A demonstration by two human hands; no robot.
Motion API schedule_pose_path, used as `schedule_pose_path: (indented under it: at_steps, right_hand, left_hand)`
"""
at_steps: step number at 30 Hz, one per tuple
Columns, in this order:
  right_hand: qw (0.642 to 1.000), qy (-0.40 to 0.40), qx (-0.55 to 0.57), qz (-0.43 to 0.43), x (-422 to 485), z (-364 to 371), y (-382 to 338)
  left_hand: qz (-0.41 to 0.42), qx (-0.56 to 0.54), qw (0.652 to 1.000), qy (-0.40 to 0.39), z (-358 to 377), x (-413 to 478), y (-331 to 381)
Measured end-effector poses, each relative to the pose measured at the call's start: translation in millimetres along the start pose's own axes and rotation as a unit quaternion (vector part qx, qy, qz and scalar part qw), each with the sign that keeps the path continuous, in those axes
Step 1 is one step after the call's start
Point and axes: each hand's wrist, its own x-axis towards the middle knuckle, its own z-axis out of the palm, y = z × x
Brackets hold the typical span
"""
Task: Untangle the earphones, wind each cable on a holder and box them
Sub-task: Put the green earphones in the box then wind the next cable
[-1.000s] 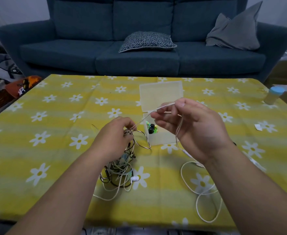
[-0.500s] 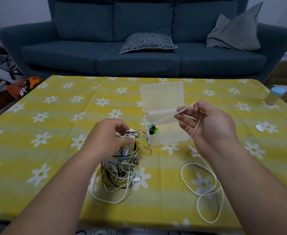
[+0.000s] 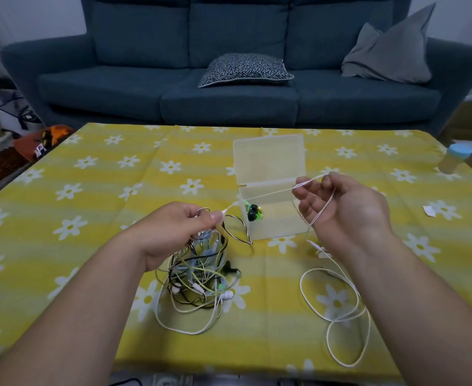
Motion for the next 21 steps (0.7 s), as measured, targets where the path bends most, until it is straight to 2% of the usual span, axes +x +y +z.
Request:
schedule_pose_path:
  at_steps: [5,9,11,12,14,15,16,17,19,20,21]
  right_hand:
    - [0.999,-0.022,-0.026,-0.016,-2.4,2.5,1.1]
    - [0.998,-0.035,-0.018,-0.042,-1.4,1.6,-3.2]
    - [0.997,-0.047,-0.041,-0.047,-3.2,1.4,-6.4]
    - [0.995,-0.058,-0.064,-0.047,-4.7,1.7,-7.9]
    - [0.986,-0.093,-0.134,-0.045,-8.9,2.4,-10.7]
    - [0.977,-0.111,-0.177,-0.046,-11.0,2.7,-12.1]
    - [0.965,-0.125,-0.224,-0.049,-13.2,2.7,-13.9]
    - [0.951,-0.137,-0.271,-0.053,-15.4,2.7,-15.7]
    - [0.921,-0.158,-0.35,-0.061,-19.8,1.2,-18.2]
    - [0.909,-0.169,-0.377,-0.063,-21.3,-0.4,-18.8]
    - [0.898,-0.18,-0.397,-0.064,-22.8,-2.0,-18.8]
  left_hand:
    - [-0.036,0.063,0.989,0.125,-2.7,8.7,-9.7]
    - [-0.056,0.095,0.982,0.154,-9.1,15.2,-18.1]
    - [-0.078,0.153,0.971,0.169,-14.4,18.8,-24.2]
    - [-0.095,0.21,0.956,0.18,-18.4,20.7,-27.1]
    - [-0.13,0.343,0.906,0.212,-22.8,23.3,-28.5]
    - [-0.137,0.387,0.88,0.24,-22.2,22.4,-26.1]
    - [-0.132,0.396,0.868,0.27,-18.4,19.8,-20.3]
    - [-0.094,0.374,0.874,0.297,-12.4,16.8,-13.4]
    - [0.071,0.271,0.915,0.29,6.1,8.5,3.9]
    - [0.153,0.187,0.941,0.236,18.1,2.0,16.2]
    - [0.205,0.1,0.963,0.146,30.8,-3.9,27.4]
